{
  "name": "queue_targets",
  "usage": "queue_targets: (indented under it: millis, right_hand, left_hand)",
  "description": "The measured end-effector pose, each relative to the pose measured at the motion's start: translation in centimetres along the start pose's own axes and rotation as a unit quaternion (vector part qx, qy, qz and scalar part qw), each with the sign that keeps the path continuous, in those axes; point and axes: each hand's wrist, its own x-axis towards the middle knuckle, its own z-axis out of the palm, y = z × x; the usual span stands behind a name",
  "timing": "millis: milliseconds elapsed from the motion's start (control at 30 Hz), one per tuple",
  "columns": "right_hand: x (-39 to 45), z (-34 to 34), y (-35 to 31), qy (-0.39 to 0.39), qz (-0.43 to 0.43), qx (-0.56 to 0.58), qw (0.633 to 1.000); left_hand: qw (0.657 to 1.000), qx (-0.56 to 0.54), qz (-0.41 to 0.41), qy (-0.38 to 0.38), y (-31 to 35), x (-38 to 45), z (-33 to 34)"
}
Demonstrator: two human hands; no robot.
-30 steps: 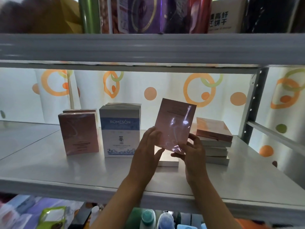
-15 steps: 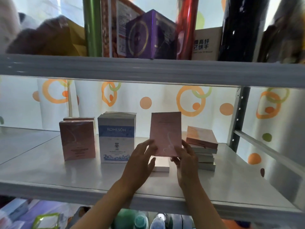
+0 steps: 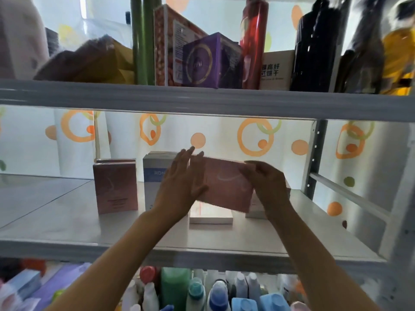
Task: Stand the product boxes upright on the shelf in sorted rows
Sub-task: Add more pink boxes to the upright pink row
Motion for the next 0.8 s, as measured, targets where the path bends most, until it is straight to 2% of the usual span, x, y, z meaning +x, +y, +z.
queue_targets:
  millis: [167, 300, 433, 567, 700, 800]
  right_hand:
    - [-1.9, 2.3, -3.7, -0.055, -0.038, -0.077, 0.995]
    - [-3.6, 4.0, -4.6, -0.071, -0.068, -0.129, 0.987]
    - [-4.9, 5.3, -4.2, -0.078, -0.095, -0.203, 0.971]
    - [-5.5, 5.4, -4.4, -0.072, -0.106, -0.266, 0.955]
    - [-4.6, 4.3, -5.0, -0.007, 0.001, -0.215, 0.976]
    - [-4.3, 4.0, -5.2, -0.022, 0.159, -0.061, 0.985]
  left_hand:
    - [0.993, -0.106, -0.037, -0.033, 0.4, -3.1, -1.5]
    - [0.973, -0.219, -0.068, -0.019, -0.5, -5.3, -1.5]
    - [0.930, -0.336, -0.144, -0.022, -1.7, -6.1, -1.3]
    - [0.895, -0.404, -0.188, -0.022, -1.0, -6.5, 0.1]
    - [0.856, -0.479, -0.195, -0.016, -0.6, -7.6, 0.5]
    - [0.851, -0.483, -0.207, -0.016, -0.6, -8.2, 0.6]
